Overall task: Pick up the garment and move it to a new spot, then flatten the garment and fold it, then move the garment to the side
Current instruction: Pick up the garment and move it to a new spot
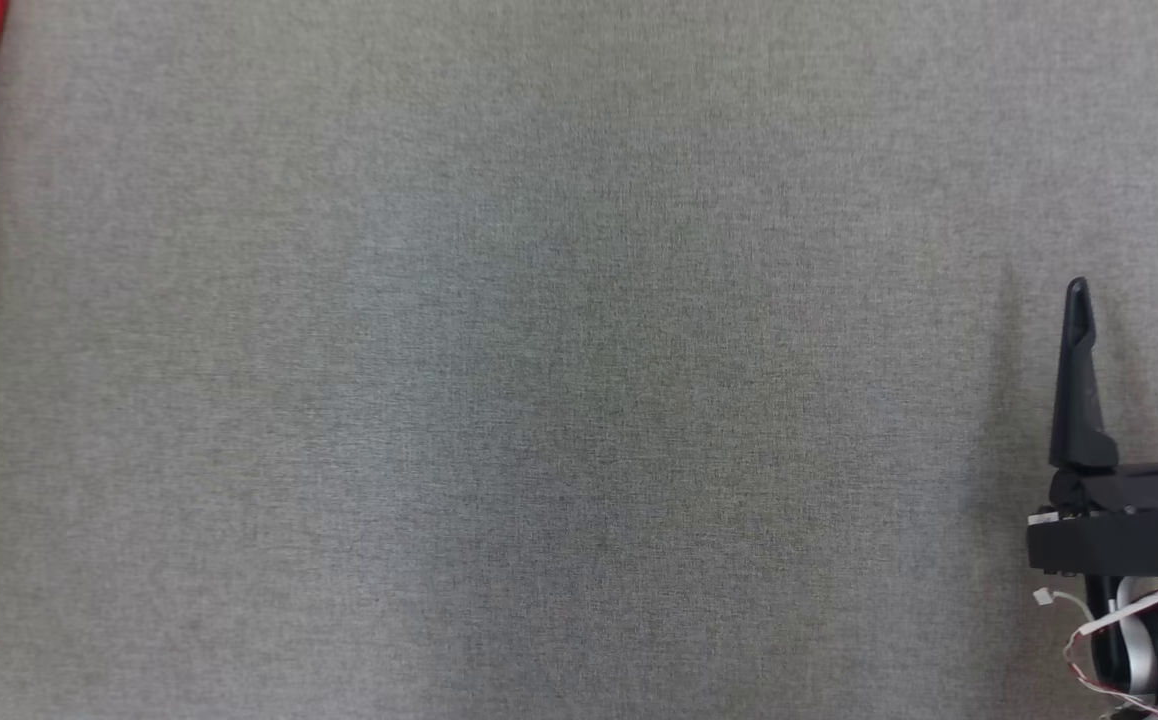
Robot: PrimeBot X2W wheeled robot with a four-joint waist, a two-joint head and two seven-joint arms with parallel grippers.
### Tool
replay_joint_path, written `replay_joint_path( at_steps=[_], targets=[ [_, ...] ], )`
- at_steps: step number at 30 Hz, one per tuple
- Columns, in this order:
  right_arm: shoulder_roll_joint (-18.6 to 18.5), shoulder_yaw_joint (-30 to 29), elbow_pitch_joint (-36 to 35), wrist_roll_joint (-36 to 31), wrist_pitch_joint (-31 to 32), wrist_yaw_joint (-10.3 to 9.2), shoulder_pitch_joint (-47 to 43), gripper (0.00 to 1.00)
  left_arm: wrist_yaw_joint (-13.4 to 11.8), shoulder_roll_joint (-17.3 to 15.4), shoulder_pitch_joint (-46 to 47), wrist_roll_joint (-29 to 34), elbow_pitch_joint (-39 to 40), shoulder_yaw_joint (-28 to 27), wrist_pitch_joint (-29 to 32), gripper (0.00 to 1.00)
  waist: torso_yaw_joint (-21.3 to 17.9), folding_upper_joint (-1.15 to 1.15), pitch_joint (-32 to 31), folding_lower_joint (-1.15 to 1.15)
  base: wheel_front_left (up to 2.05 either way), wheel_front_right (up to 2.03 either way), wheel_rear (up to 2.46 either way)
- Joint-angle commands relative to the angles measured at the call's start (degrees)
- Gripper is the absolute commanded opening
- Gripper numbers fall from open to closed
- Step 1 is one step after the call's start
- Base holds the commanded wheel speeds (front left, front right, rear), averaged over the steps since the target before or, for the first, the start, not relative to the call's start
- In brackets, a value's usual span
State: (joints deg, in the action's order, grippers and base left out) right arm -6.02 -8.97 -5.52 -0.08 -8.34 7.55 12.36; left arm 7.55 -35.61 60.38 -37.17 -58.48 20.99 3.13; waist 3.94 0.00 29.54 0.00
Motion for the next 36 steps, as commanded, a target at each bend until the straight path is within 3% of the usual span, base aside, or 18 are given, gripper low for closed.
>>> replay_joint_path(
  at_steps=[1, 8, 14, 20, 27, 36],
  targets=[
    [0.28, 0.14, 0.48, 0.19, -0.49, -0.12, -0.09, 1.0, -0.13, -0.64, 1.36, 0.75, -0.12, 0.1, -2.45, 0.0, 0.4, 0.0, -1.23, 0.0, 0.0, 0.0, 0.0],
    [1.08, 1.11, 3.88, 1.21, -2.19, -0.12, -0.46, 1.0, -0.13, -1.68, 6.16, 3.04, 0.37, 1.34, -12.0, 0.0, 1.23, 0.0, -5.35, 0.0, 0.0, 0.0, 0.0],
    [2.1, 1.82, 8.2, 2.24, -4.19, -0.12, -0.77, 1.0, -0.13, -0.41, 11.67, 5.07, 5.18, 4.45, -14.99, 0.0, 1.38, 0.0, -10.32, 0.0, 0.0, 0.0, 0.0],
    [2.81, 2.24, 12.17, 3.66, -5.87, -0.12, -1.43, 1.0, -0.13, 1.94, 16.19, 5.54, 14.92, 8.01, -12.72, 0.0, -0.02, 0.0, -14.56, 0.0, 0.0, 0.0, 0.0],
    [3.12, 3.09, 15.06, 5.31, -6.78, -0.12, -1.61, 1.0, -0.46, 6.58, 18.39, 4.83, 26.98, 10.52, -7.6, 0.0, -4.47, 0.0, -16.75, 0.0, 0.0, 0.0, 0.0],
    [3.14, 3.79, 15.5, 8.24, -6.82, -0.12, -2.07, 1.0, -3.63, 14.03, 13.66, 2.61, 37.31, 13.21, -5.3, 0.0, -10.94, 0.0, -16.83, 0.0, 0.0, 0.0, 0.0]
  ],
)
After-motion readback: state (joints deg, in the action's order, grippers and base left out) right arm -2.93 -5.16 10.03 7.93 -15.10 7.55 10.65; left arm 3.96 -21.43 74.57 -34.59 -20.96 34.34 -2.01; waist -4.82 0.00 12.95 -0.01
